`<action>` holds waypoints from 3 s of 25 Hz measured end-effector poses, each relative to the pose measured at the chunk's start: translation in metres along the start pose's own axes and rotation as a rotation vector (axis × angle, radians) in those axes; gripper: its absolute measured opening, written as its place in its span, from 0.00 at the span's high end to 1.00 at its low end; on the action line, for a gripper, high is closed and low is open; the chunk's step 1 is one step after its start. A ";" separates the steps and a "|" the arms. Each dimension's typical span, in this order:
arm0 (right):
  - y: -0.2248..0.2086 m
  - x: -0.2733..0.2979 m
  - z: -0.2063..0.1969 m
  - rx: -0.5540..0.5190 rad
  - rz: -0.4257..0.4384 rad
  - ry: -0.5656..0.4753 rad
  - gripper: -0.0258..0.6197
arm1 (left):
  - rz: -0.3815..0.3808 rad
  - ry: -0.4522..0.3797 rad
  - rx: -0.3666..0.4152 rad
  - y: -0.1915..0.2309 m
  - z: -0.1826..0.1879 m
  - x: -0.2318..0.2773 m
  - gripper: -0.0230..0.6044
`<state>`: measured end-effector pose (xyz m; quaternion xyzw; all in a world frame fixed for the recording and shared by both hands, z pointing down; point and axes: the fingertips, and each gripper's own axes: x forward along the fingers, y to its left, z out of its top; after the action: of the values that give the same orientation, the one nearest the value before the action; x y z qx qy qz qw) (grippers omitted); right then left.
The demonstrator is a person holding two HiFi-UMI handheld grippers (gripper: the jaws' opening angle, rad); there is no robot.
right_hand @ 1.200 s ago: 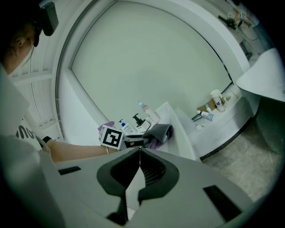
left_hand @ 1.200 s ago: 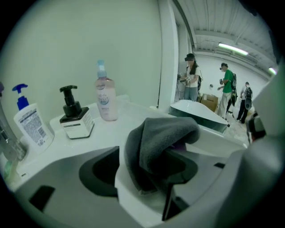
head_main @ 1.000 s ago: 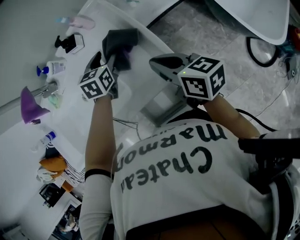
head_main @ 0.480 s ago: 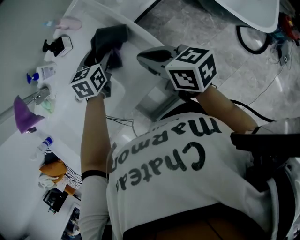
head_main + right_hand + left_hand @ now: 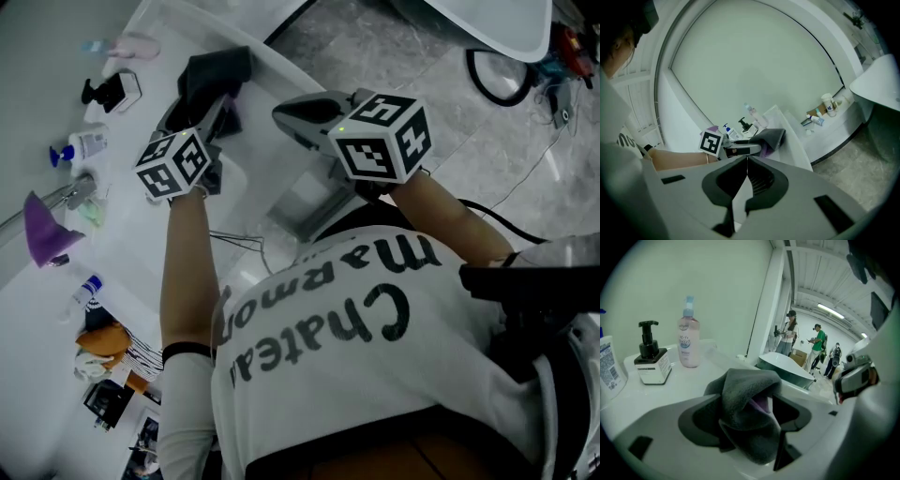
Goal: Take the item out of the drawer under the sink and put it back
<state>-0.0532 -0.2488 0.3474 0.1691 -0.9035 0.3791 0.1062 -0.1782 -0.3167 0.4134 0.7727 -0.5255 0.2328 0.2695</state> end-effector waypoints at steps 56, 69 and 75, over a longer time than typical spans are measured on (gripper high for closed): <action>0.365 0.121 -0.095 -0.411 -0.055 -0.246 0.94 | 0.338 -0.763 -0.221 0.089 -0.210 -0.588 0.91; 0.381 0.122 -0.092 -0.431 -0.025 -0.231 0.94 | 0.388 -0.792 -0.230 0.081 -0.211 -0.613 0.91; 0.380 0.117 -0.094 -0.430 -0.025 -0.219 0.94 | 0.392 -0.788 -0.233 0.075 -0.214 -0.615 0.91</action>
<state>-0.3013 0.0419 0.2031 0.1940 -0.9674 0.1562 0.0458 -0.4734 0.2242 0.1902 0.6526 -0.7471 -0.0930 0.0847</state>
